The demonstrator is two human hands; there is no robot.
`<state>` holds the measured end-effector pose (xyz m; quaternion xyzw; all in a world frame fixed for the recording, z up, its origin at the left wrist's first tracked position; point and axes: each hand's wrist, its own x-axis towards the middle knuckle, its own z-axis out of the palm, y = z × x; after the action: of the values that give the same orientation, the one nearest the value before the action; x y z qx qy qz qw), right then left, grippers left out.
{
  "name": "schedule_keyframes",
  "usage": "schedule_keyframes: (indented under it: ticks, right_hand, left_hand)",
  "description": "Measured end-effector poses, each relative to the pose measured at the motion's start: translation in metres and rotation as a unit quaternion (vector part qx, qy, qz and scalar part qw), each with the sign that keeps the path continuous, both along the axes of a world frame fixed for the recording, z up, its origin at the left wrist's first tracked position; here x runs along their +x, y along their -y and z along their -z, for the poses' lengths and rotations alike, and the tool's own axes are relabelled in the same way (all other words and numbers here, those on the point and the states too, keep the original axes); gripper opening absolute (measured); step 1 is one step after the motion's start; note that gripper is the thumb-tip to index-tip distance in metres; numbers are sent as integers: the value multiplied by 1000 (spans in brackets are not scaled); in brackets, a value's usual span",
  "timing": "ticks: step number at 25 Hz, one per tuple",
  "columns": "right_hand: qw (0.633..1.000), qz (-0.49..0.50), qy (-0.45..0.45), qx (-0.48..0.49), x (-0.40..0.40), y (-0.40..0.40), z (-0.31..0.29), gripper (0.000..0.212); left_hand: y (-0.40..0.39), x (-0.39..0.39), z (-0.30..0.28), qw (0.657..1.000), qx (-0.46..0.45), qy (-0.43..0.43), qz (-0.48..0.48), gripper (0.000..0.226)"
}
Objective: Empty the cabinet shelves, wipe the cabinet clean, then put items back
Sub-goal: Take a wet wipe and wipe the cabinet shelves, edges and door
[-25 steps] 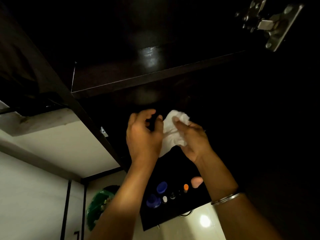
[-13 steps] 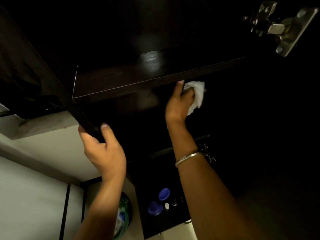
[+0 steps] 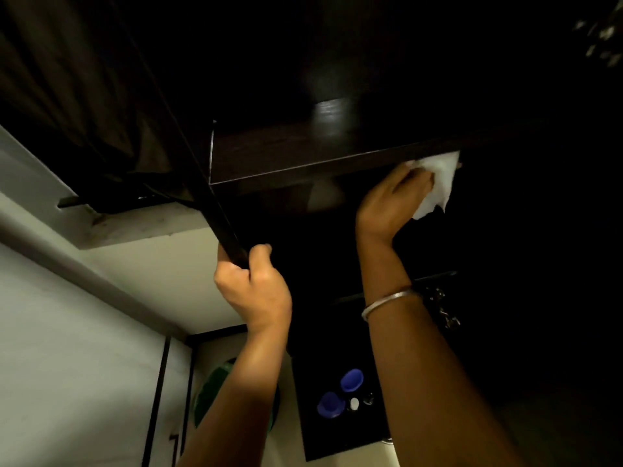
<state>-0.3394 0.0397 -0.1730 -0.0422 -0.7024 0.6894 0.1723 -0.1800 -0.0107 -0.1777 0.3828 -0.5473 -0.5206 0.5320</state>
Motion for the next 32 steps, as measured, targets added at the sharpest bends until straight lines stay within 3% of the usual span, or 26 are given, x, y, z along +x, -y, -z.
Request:
schedule_keyframes:
  ticks: [3,5,7,10,12,13,15,16,18,20,23,25,27,29,32]
  right_hand:
    - [999,-19,-30,-36,17,-10,25,38]
    - [991,29,-10,-131,7,-33,29,33]
    - [969,83,50,-229,2,-59,20,11]
    - [950,84,71,-291,3,-74,8,19]
    - [952,62,27,-300,-1,-57,4,21]
    - [963,31,7,-266,-2,-42,1,30]
    - [993,-43,-37,-100,12,-6,-3,53]
    - [994,-72,-77,0,27,7,2,67]
    - [982,-93,-118,110,50,13,13,79]
    - [981,-54,-124,138,30,3,29,79]
    - [997,18,-15,73,-43,-17,28,89]
    - [997,46,56,1,-49,-15,20,72]
    - [999,1,39,27,1,1,25,62]
    - [987,-105,-24,121,60,22,44,77]
    - [983,-109,-74,128,17,14,38,81]
  left_hand:
    - [-1,1,0,1000,3,-1,15,10]
    - [1,0,1,1000,-3,13,12,7]
    - [2,0,3,1000,-9,13,14,2]
    - [2,-1,5,999,-25,17,22,24]
    - [2,0,4,999,-30,17,24,18]
    - [1,0,3,999,-31,14,24,11]
    - [-1,0,1,999,-38,14,20,7]
    - [-1,0,0,999,-40,15,18,8]
    - [1,1,2,999,-40,19,19,12]
    - [3,3,5,998,-42,34,26,28]
    - [-4,11,10,995,-74,54,46,32]
    - [-13,19,11,991,-110,54,61,40]
    - [-15,23,13,989,-118,59,73,47]
    - [-5,21,17,988,-98,90,76,43]
    - [13,17,27,983,-57,146,96,30]
